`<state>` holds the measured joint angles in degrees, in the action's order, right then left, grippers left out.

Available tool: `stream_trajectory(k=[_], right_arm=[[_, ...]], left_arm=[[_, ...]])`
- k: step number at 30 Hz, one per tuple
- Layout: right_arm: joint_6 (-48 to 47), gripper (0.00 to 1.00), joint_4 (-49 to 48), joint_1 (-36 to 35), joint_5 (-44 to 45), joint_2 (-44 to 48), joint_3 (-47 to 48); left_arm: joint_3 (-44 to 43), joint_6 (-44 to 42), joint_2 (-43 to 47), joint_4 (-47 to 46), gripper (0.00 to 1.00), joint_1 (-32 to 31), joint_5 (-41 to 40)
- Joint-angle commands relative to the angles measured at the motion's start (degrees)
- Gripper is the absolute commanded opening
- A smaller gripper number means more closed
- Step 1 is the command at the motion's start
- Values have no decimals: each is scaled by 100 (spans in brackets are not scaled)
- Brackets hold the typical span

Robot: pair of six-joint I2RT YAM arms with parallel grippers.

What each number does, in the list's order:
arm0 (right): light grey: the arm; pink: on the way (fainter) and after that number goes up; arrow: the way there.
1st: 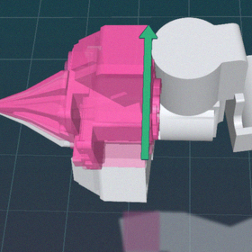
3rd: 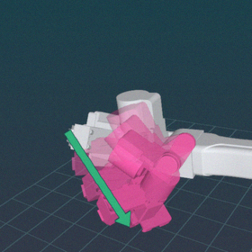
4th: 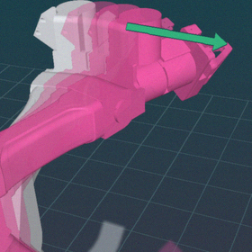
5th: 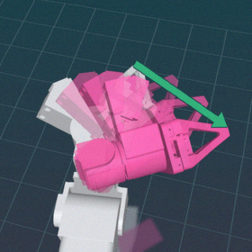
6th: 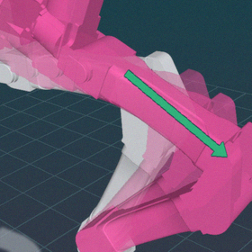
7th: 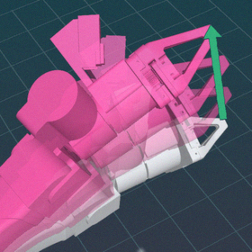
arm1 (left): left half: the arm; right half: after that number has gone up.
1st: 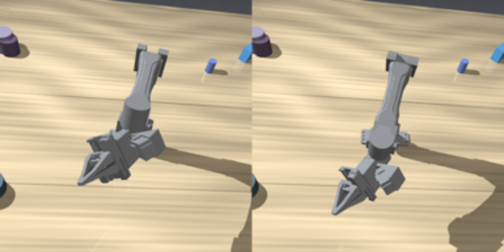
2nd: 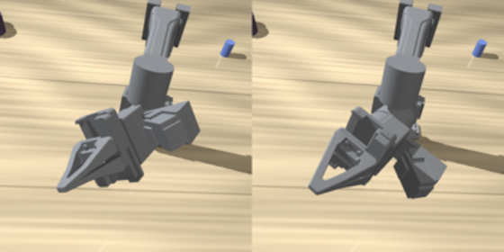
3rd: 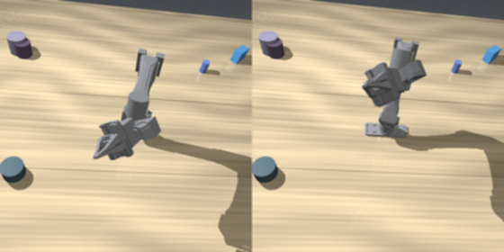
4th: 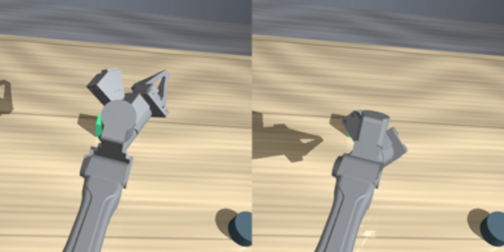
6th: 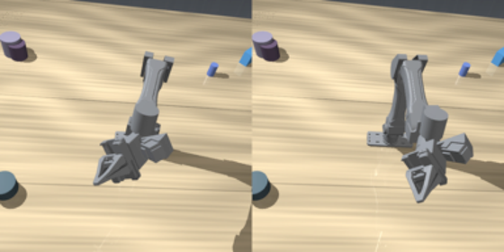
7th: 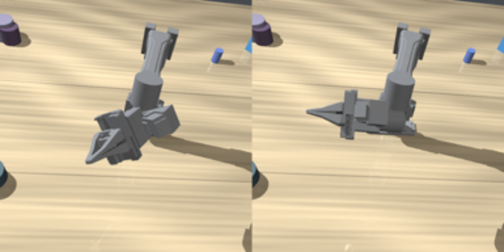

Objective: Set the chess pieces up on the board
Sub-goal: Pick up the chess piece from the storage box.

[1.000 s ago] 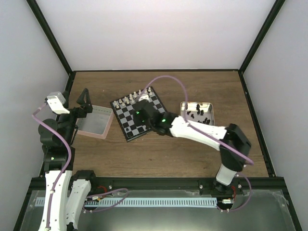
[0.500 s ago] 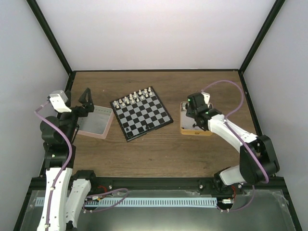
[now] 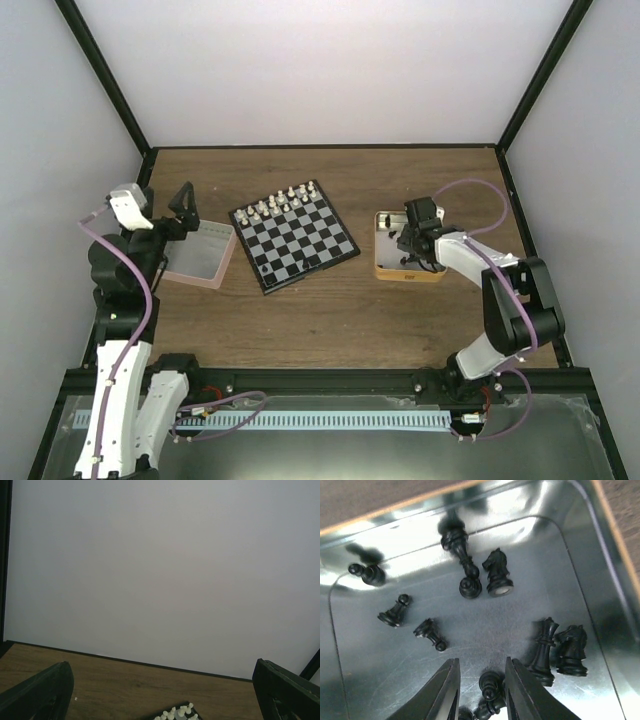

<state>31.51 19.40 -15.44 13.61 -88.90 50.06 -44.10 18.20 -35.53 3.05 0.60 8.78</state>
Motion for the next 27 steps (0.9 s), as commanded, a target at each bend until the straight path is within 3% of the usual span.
stream_trajectory(k=[1, 8, 10, 14, 20, 27], right_arm=[[-46, 25, -254, 19, -85, -123, -175], [15, 19, -307, 19, -96, -432, -175], [37, 10, -334, 19, -78, -435, -198], [7, 2, -310, 24, 46, -453, -155], [6, 1, -226, 4, 189, -147, -44], [-124, 1, -98, -276, -253, 617, 284]], left_arm=[[46, 52, -24, -129, 100, -42, 112], [60, 61, -125, -132, 100, -68, 89], [70, 66, -143, -146, 100, -86, 115], [76, 55, -164, -128, 100, -89, 73], [71, 52, -197, -129, 100, -87, 80], [62, 54, -191, -130, 100, -89, 111]])
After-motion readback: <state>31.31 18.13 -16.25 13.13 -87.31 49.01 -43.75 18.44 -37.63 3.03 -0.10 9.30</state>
